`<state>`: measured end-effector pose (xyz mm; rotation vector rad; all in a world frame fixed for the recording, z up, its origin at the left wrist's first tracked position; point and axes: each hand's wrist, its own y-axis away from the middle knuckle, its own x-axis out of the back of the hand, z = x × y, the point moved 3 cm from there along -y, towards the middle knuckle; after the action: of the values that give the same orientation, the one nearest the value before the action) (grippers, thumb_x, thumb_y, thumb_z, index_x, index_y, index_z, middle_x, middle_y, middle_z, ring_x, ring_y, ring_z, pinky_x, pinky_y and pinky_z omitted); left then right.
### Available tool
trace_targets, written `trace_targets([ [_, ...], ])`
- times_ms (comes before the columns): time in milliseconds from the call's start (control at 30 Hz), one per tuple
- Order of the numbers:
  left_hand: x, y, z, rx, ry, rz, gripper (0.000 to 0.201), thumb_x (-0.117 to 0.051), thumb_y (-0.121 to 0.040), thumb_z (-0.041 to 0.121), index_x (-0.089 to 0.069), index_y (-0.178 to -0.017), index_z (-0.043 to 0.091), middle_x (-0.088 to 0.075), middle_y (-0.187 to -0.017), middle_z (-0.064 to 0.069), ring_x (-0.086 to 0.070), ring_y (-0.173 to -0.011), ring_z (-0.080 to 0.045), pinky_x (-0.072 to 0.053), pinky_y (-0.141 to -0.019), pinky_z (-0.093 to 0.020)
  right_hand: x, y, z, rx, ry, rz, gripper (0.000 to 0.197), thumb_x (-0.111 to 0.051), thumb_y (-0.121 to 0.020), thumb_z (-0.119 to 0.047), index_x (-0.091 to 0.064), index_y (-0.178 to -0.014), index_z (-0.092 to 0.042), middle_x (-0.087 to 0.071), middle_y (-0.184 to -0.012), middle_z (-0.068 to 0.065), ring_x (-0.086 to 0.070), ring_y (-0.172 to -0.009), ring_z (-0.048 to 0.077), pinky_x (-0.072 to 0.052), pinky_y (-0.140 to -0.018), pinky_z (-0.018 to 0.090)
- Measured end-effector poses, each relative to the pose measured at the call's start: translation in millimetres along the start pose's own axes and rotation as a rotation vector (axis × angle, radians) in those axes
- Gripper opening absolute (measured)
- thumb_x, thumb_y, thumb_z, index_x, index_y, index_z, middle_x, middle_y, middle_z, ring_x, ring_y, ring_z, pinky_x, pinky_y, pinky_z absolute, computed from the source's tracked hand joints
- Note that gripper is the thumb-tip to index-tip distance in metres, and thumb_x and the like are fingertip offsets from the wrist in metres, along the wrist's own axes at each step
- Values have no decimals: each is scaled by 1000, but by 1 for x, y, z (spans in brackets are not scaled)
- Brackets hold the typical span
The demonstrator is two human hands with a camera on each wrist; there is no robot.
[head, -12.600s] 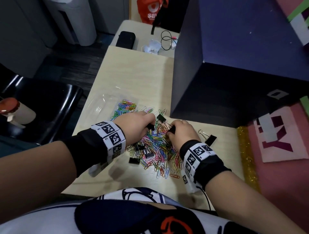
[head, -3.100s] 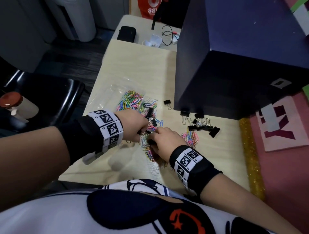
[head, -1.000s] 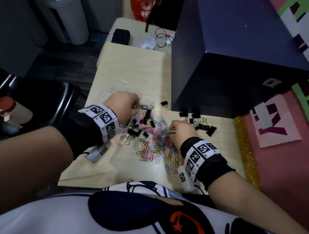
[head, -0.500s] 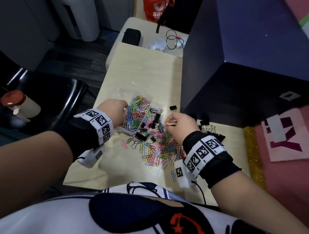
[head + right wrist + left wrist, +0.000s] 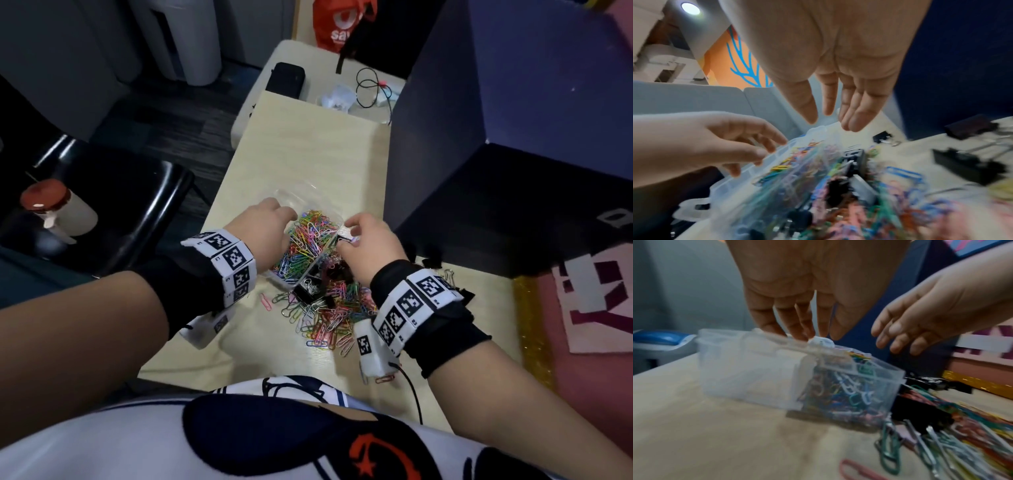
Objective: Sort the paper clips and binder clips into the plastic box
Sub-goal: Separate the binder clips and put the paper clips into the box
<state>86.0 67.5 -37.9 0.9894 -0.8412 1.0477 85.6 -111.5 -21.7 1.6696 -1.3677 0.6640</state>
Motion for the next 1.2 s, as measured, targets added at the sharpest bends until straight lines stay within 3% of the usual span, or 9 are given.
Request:
trace_targets([
  [133,4,11,36,-182,-34,37,32,-49,-91,23,-54,-123,20,-50,-120,-7,-54,-107,-29,-50,-87,-43,5,11,40,-143,251,-208,27,-53,-93,-29,-55,-117,-18,-60,-117,8,-57,-102,24,-44,-81,27],
  [300,-20,30,93,-489,-275,-228,39,-51,-89,23,-51,-127,16,-50,-120,-6,-53,-111,-27,-48,-86,-36,10,41,75,-243,422,-304,43,-57,-91,-28,-47,-127,-9,-54,-125,14,-56,-111,29,-44,-81,29],
  [433,-49,31,111,-552,-440,-379,76,-73,-73,45,-39,-135,16,-45,-127,-6,-46,-115,-28,-49,-90,-47,9,74,93,-407,491,-394,79,-72,-78,-38,-29,-136,-9,-35,-136,13,-47,-123,33,-45,-95,39],
  [533,-62,27,110,-534,-565,-371,113,-86,-50,51,-28,-140,15,-42,-132,-7,-43,-118,-29,-46,-92,-50,3,96,100,-481,482,-461,92,-82,-64,-42,-26,-132,-13,-37,-128,11,-50,-118,30,-48,-90,39],
  [600,-67,26,111,-521,-628,-353,122,-89,-44,48,-24,-142,15,-40,-133,-7,-42,-119,-29,-45,-91,-50,-4,103,101,-476,449,-487,92,-85,-62,-38,-26,-128,-15,-36,-126,10,-50,-117,30,-48,-88,39],
  [800,-65,14,116,-513,-592,-337,87,-80,-62,51,-41,-132,18,-44,-126,-5,-44,-115,-27,-43,-89,-49,-24,97,94,-393,229,-370,77,-80,-71,-20,-28,-127,-13,-33,-129,11,-54,-114,31,-48,-88,37],
  [967,-61,10,122,-505,-559,-351,48,-63,-86,37,-49,-127,16,-50,-123,-7,-47,-116,-28,-43,-93,-47,-19,77,92,-294,152,-239,61,-67,-81,-14,-34,-132,-8,-36,-133,13,-52,-116,31,-45,-98,37],
  [1133,-61,13,119,-559,-554,-343,36,-55,-90,29,-54,-121,11,-58,-111,-11,-58,-101,-32,-51,-82,-42,-17,76,86,-222,123,-245,88,-81,-67,-41,-32,-137,-22,-28,-132,9,-53,-112,32,-47,-99,41],
  [1200,-60,14,119,-537,-527,-352,35,-53,-92,28,-53,-123,10,-58,-110,-11,-58,-100,-32,-50,-82,-41,-23,78,82,-161,188,-281,84,-81,-66,-42,-33,-133,-27,-26,-129,8,-52,-110,34,-47,-99,43],
])
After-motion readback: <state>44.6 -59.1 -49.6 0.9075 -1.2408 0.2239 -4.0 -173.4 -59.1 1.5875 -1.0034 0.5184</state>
